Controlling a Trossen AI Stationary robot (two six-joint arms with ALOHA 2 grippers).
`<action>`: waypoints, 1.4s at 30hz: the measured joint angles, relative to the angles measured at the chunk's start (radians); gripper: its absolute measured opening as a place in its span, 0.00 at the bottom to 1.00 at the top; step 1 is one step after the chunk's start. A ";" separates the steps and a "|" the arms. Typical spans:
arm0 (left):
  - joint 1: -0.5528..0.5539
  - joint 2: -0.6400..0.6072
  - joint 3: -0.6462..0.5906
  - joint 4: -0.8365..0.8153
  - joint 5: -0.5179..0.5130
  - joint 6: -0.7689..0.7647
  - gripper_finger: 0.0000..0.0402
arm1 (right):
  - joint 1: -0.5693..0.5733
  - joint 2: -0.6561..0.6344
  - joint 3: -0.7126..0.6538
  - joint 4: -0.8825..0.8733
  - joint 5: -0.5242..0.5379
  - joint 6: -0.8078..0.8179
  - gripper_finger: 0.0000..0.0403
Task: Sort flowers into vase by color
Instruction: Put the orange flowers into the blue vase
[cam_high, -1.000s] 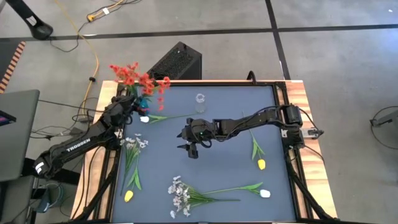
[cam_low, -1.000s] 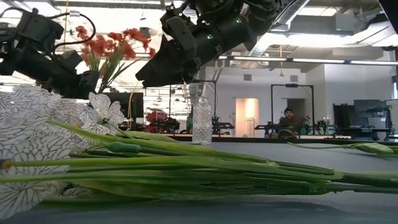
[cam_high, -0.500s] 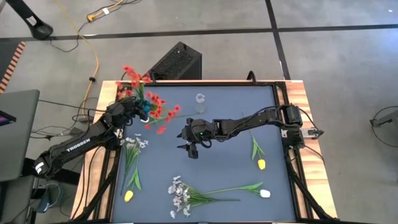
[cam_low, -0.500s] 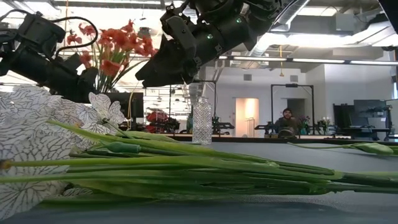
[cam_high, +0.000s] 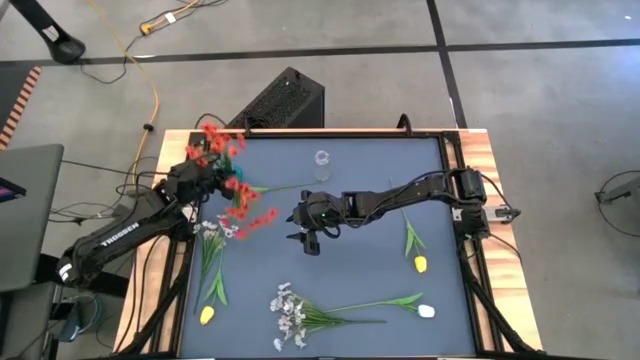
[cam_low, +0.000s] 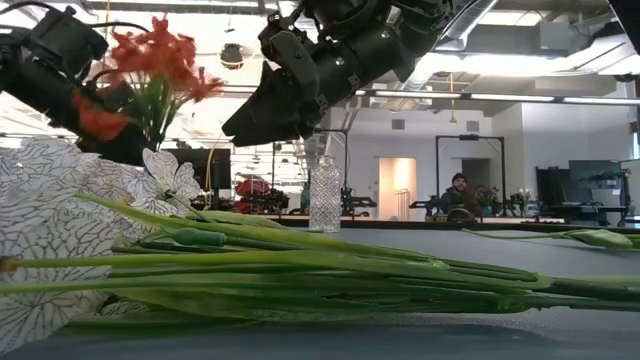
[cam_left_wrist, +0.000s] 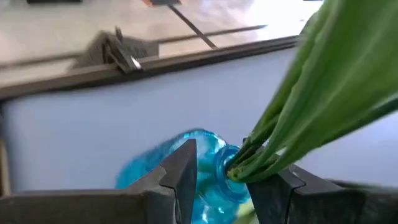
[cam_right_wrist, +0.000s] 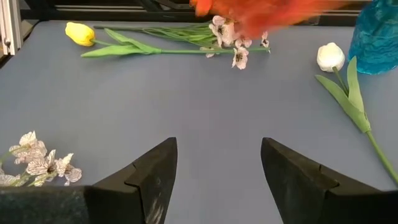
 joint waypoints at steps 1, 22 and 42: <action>-0.002 -0.006 0.001 -0.023 0.011 -0.023 0.28 | 0.000 0.000 0.000 0.000 0.000 0.000 0.65; -0.021 -0.015 0.001 -0.031 -0.221 -0.023 0.28 | -0.002 0.000 0.000 -0.013 0.000 0.059 0.65; -0.021 -0.015 0.000 -0.019 -0.267 0.099 0.56 | -0.060 0.000 0.000 0.401 -0.183 0.129 0.65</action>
